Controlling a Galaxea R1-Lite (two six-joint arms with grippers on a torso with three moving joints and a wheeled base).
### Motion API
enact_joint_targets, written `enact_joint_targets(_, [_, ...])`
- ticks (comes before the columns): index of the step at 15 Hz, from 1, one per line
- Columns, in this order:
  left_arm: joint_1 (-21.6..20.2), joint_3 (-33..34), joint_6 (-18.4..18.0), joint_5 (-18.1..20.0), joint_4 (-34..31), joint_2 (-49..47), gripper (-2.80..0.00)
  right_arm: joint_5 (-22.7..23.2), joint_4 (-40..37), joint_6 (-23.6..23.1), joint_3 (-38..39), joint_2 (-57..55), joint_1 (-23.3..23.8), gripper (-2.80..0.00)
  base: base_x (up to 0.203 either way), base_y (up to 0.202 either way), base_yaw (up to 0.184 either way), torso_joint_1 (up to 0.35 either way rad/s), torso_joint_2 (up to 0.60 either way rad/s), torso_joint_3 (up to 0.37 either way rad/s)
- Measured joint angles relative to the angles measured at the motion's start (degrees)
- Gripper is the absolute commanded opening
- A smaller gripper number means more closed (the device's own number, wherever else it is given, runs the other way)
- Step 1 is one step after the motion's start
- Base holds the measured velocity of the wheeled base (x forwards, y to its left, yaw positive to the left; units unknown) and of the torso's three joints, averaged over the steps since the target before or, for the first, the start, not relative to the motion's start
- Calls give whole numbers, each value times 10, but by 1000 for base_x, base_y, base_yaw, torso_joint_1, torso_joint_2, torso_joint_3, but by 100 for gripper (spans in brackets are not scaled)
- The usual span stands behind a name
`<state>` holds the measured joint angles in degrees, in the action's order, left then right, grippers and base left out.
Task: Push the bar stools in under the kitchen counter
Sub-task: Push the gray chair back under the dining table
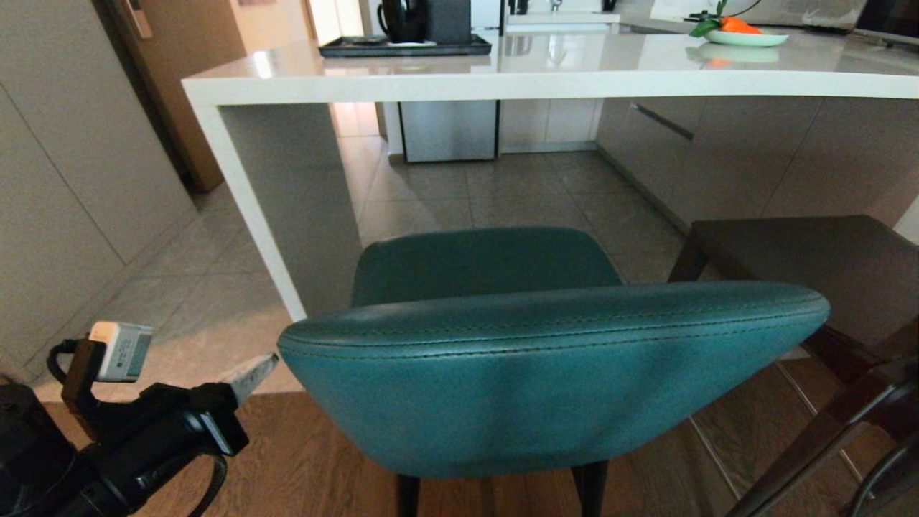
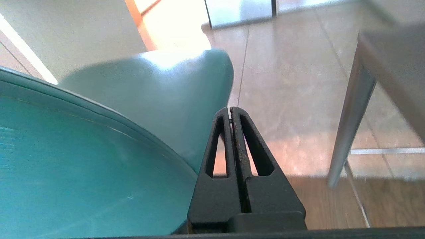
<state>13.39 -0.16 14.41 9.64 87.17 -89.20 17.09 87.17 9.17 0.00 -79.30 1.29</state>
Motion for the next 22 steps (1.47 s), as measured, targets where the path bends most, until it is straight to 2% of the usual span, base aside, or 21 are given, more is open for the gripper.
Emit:
enact_joint_targets(4, [-34, -2, -1, 5, -1, 94, -280, 0, -10, -6, 0, 67, 10, -280, 0, 0, 0, 0, 0, 0])
enact_joint_targets(6, [-43, -28, -1, 6, -43, 168, -280, 0, -67, -7, -7, 124, 14, -280, 0, 0, 0, 0, 0, 0])
enact_joint_targets(9, [-54, -96, 5, 2, -198, 287, -280, 1, -243, -7, -64, 249, 15, -280, 0, 0, 0, 0, 0, 0])
enact_joint_targets(13, [-80, -150, 9, 2, -375, 421, -280, 9, -582, -11, -177, 446, 13, -280, 0, 0, 0, 0, 0, 0])
enact_joint_targets(17, [-86, -217, 8, 14, -577, 560, -280, 11, -843, -56, -271, 590, 10, -280, 0, 0, 0, 0, 0, 0])
enact_joint_targets(19, [-89, -238, 2, 21, -662, 626, -280, 9, -930, -82, -304, 639, 0, -280, 0, 0, 0, 0, 0, 0])
enact_joint_targets(22, [-105, -252, -36, 37, -755, 710, -280, 5, -958, -99, -316, 688, -7, -280, 0, 0, 0, 0, 0, 0])
